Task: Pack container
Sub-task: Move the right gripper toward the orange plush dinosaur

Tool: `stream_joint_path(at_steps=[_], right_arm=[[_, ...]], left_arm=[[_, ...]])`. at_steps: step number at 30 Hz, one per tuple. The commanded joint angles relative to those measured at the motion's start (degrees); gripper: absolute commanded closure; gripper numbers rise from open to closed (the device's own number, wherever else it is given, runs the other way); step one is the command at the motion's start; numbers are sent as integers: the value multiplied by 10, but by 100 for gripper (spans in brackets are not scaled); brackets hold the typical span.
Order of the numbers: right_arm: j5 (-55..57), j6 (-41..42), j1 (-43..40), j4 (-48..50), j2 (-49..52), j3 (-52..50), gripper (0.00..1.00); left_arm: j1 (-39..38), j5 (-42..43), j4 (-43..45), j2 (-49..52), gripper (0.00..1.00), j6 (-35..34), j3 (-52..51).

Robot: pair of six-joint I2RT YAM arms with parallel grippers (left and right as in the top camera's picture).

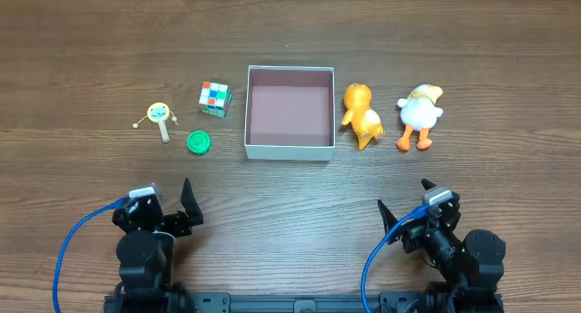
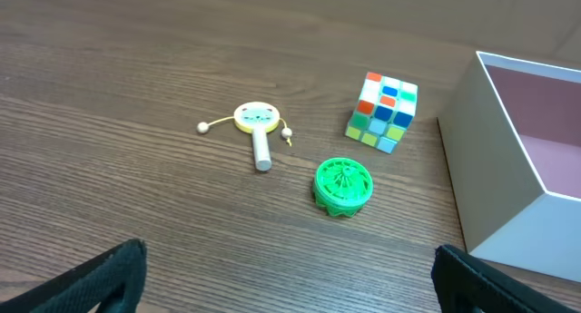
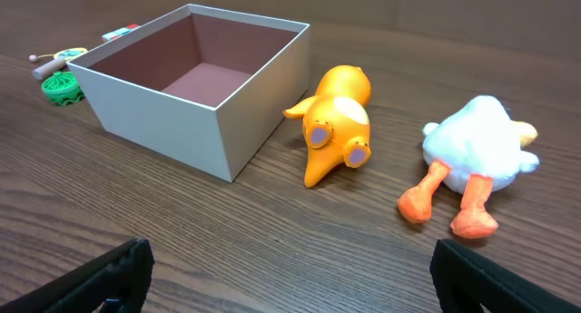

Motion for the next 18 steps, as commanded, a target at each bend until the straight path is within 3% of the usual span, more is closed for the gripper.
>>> stream_joint_path(at_steps=[1,14,18], right_arm=[[-3,-2,3,2,-6,-5,0],[35,-2,3,2,-6,-5,0],[-42,1,3,2,-6,-4,0]], left_arm=[[6,-3,2,-6,0,13,-4],[6,-3,2,-6,0,13,-4],[6,-3,2,-6,0,13,-4]])
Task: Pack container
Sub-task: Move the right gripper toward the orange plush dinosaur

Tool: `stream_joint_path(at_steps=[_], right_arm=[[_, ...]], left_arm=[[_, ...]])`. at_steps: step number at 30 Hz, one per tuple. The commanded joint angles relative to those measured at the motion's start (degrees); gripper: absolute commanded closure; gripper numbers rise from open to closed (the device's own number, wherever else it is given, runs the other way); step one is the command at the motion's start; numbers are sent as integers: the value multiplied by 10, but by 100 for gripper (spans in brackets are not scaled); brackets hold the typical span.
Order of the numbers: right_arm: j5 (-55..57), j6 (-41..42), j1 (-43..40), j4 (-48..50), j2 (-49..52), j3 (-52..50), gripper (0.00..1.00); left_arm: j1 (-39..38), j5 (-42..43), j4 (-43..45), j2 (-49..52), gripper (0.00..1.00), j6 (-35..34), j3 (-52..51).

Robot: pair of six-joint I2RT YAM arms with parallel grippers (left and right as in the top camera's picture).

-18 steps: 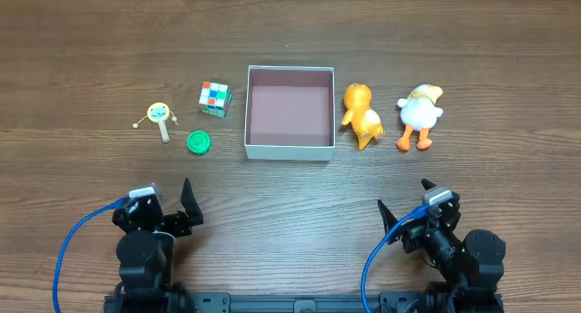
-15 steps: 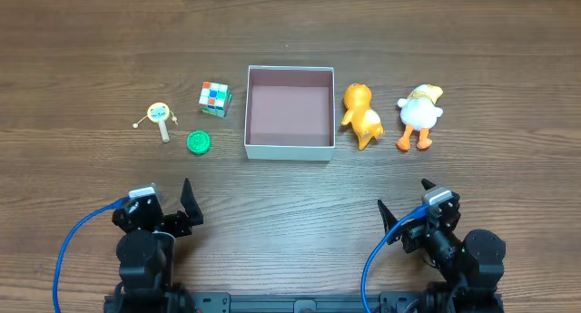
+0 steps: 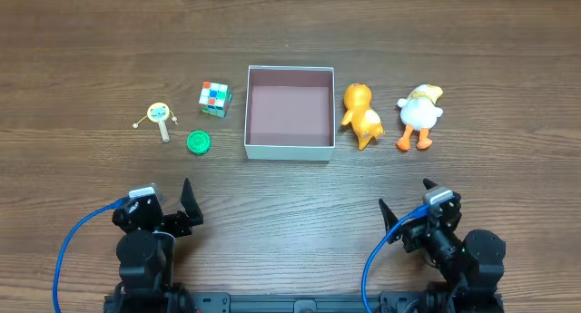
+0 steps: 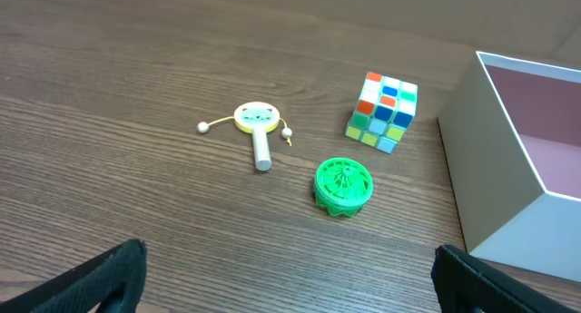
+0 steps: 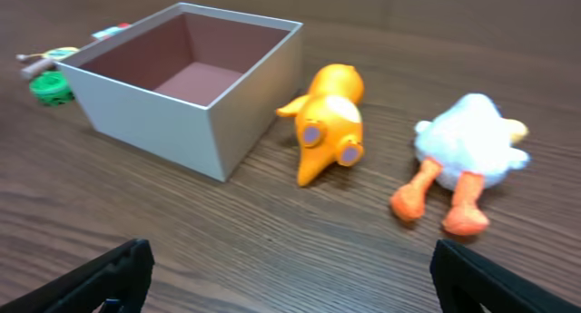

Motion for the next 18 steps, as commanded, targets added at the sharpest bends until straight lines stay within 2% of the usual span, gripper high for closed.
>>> stream_joint_path(at_steps=[1,5,6,7,9,11,14,18], right_arm=[[-68,1,3,6,-6,-4,0],[-221,3,3,65,-6,-4,0],[-258,25,3,86,-6,-4,0],[-259,90,3,108,-6,-4,0],[-226,199,3,121,-6,-4,0],[-197,241,3,119,-5,9,0],[-105,249,3,63,45,88,0],[16,221,3,-45,196,253,0]], left_arm=[[6,3,2,-6,0,5,-4],[6,147,-5,-6,0,-43,-2],[6,181,-8,-6,0,-55,-1],[6,209,-7,-6,0,-71,2],[6,221,-19,-3,0,-103,26],[6,220,-31,15,0,-107,65],[6,177,-95,110,0,-107,159],[6,172,-156,301,0,-93,311]])
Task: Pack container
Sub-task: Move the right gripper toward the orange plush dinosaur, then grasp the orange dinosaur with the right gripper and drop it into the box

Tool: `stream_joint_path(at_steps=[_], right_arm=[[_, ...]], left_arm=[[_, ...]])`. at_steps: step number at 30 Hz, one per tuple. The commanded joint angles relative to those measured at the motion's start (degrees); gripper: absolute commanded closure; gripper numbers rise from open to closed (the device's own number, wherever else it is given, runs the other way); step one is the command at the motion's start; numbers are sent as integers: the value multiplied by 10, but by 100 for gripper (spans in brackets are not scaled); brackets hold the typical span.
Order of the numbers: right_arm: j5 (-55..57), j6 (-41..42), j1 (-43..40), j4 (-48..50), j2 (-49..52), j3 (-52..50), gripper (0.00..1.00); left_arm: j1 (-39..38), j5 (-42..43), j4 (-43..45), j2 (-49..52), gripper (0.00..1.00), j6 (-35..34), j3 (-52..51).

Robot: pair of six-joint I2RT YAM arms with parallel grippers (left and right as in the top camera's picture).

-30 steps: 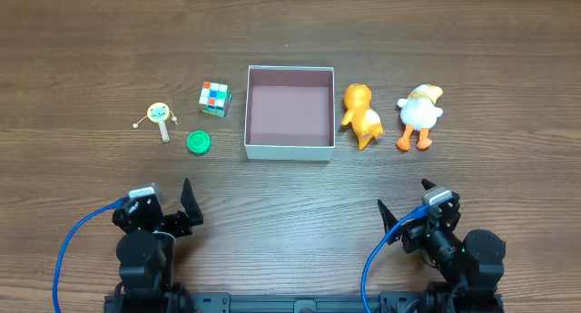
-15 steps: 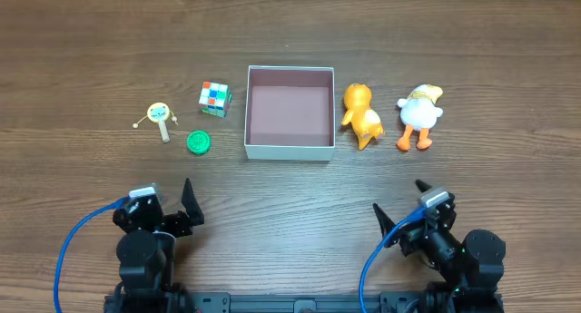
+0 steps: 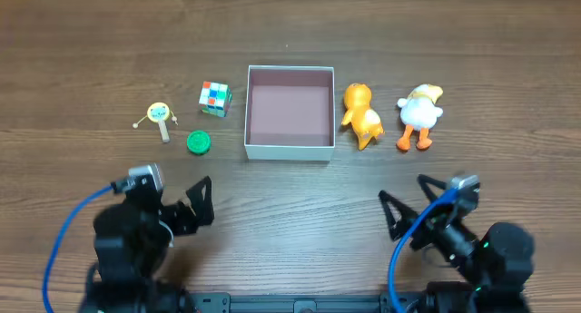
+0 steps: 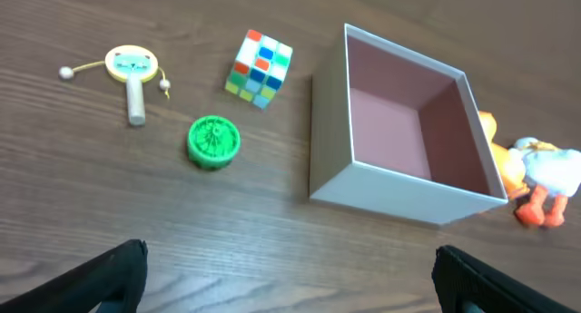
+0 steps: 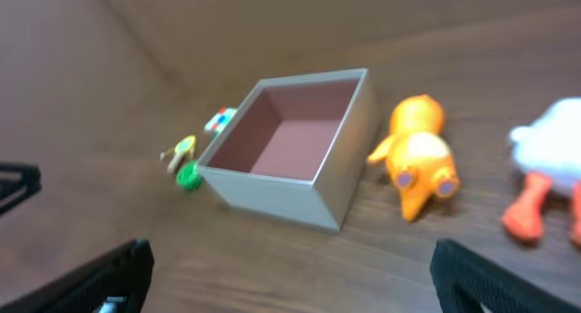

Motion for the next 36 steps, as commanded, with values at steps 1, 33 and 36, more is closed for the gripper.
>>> stream_joint_path(at_steps=[1,33,36], right_arm=[[115,-4,3,-74,142,164,0],[215,78,113,-167,910,565,80],[219,79,160,-224,829,644,88]], left_arm=[[6,-24,-56,174,0,10,158],[6,-36,-154,509,0,93,403],[6,-36,-154,509,0,93,403]])
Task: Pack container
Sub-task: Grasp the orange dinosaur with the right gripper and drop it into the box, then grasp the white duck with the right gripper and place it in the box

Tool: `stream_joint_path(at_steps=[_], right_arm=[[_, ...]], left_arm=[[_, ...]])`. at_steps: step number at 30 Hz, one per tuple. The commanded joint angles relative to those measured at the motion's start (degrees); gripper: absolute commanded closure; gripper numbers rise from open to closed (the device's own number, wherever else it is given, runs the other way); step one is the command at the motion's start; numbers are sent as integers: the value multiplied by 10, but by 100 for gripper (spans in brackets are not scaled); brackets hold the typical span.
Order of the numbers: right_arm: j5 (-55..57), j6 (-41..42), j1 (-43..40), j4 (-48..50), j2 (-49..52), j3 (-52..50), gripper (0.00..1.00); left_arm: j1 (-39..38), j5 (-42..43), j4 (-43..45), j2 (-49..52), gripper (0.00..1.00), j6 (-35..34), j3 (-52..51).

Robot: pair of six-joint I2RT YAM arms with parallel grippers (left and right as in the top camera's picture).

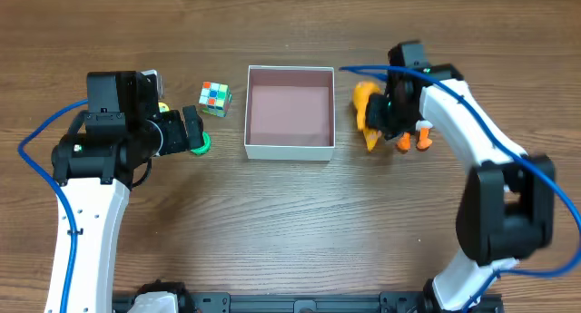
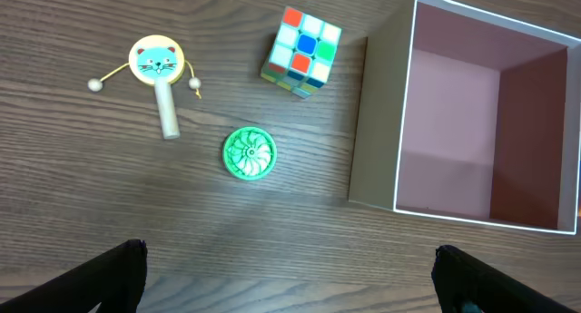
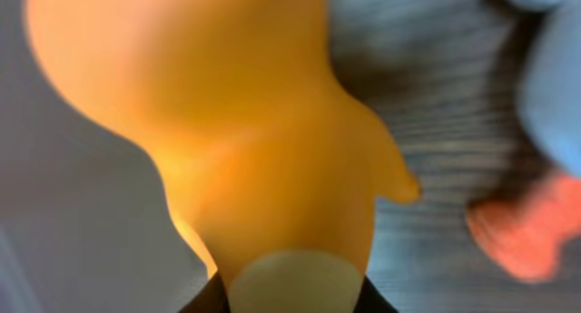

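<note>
The open white box (image 1: 289,151) with a pinkish inside stands mid-table, and its left wall (image 2: 372,122) shows in the left wrist view. An orange toy duck (image 1: 366,100) lies just right of the box. It fills the right wrist view (image 3: 272,122), where my right gripper (image 3: 290,295) is shut on it, a black finger against each side. The white duck (image 3: 554,59) lies beside it, mostly under the arm from overhead. My left gripper (image 2: 290,277) hangs open above a green disc (image 2: 249,153).
A colourful puzzle cube (image 2: 302,52) and a yellow cat-face rattle drum (image 2: 157,68) lie left of the box, near the green disc. From overhead the left arm covers most of the rattle. Blue cables trail from both arms.
Both arms have left the near edge. My left gripper is now over the toys left of the box, still open. My right gripper is now shut on the orange duck.
Both grippers sat open at the table's near edge, with the toys lying either side of the empty box. Then both wrists were raised, looking down on the box. Now the left hovers open by the green disc and the right grips the orange duck.
</note>
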Motion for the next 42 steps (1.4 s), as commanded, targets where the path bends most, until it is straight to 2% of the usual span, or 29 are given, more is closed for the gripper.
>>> stream_joint_path(at_steps=[1,4,6,8,12,14,16,17,19,20,22,25,28,29,32,34,37,39,42], right_arm=[[13,4,66,-19,-121,102,90],[17,49,153,12,-162,118,95],[66,121,206,33,-143,112,96],[138,215,256,46,-78,112,96],[142,227,280,154,84,112,92],[133,269,280,160,131,112,92],[121,268,280,164,140,112,81],[108,248,280,166,139,113,60],[66,182,280,172,138,118,51],[51,157,277,170,130,124,43],[54,128,276,163,103,139,37],[125,127,274,123,32,165,30],[190,127,237,54,-64,187,19],[181,127,204,25,-104,187,12],[189,96,144,-23,-130,187,12],[229,94,87,-53,-126,182,11],[233,95,-19,-56,-96,136,11],[230,94,-72,-43,-57,101,6],[153,69,-135,-13,28,73,5]], left_arm=[[3,-2,-1,4,0,13,13],[3,-2,-1,4,0,13,13],[3,-1,-1,4,0,13,13],[3,-2,-1,4,0,13,13],[3,-1,-1,4,0,13,13],[3,-1,-1,4,0,13,13],[3,-2,-1,4,0,13,13],[3,-1,-1,4,0,13,13],[3,-2,-1,4,0,13,13],[3,-2,-1,4,0,13,13],[3,-1,-1,4,0,13,13],[3,-2,-1,4,0,13,13],[3,-2,-1,4,0,13,13],[3,-2,-1,4,0,13,13],[3,-2,-1,4,0,13,12],[3,-2,-1,4,0,13,13],[3,-2,-1,4,0,13,13],[3,-2,-1,4,0,13,12],[3,-2,-1,5,0,13,12]])
